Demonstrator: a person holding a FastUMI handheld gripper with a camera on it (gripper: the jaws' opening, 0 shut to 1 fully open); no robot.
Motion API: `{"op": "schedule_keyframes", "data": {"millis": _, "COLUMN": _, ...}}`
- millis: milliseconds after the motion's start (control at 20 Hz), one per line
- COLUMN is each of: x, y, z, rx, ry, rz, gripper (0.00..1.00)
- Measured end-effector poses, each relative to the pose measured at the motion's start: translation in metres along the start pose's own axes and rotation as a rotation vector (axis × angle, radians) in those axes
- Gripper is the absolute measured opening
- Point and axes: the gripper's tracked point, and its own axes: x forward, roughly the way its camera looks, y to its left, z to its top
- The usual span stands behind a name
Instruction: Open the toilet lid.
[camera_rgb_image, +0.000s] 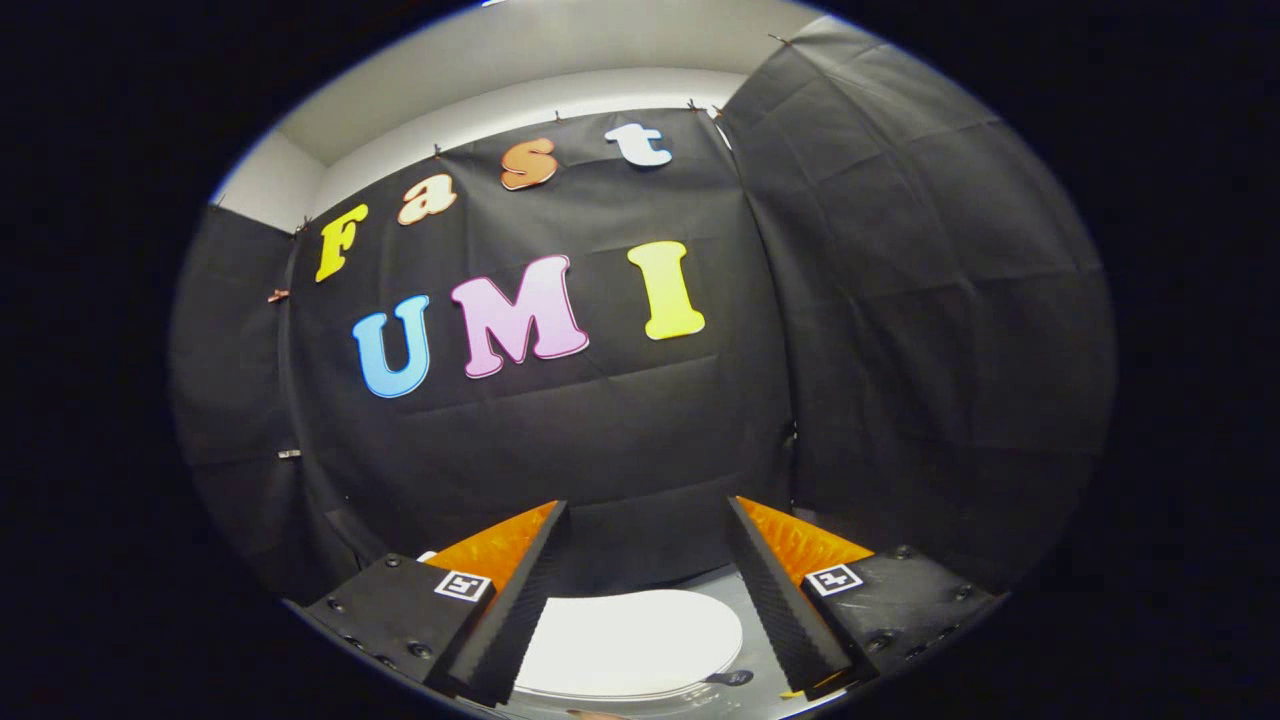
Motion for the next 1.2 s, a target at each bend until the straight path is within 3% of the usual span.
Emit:
{"op": "schedule_keyframes", "data": {"millis": 300, "x": 0.04, "y": -0.06, "z": -0.05, "rx": 0.157, "ry": 0.058, "rz": -0.086, "gripper": 0.98}}
{"op": "schedule_keyframes", "data": {"millis": 600, "x": 0.076, "y": -0.103, "z": -0.136, "rx": 0.337, "ry": 0.155, "rz": -0.136, "gripper": 0.98}}
{"op": "schedule_keyframes", "data": {"millis": 1200, "x": 0.093, "y": -0.182, "z": -0.276, "rx": 0.646, "ry": 0.294, "rz": -0.252, "gripper": 0.97}}
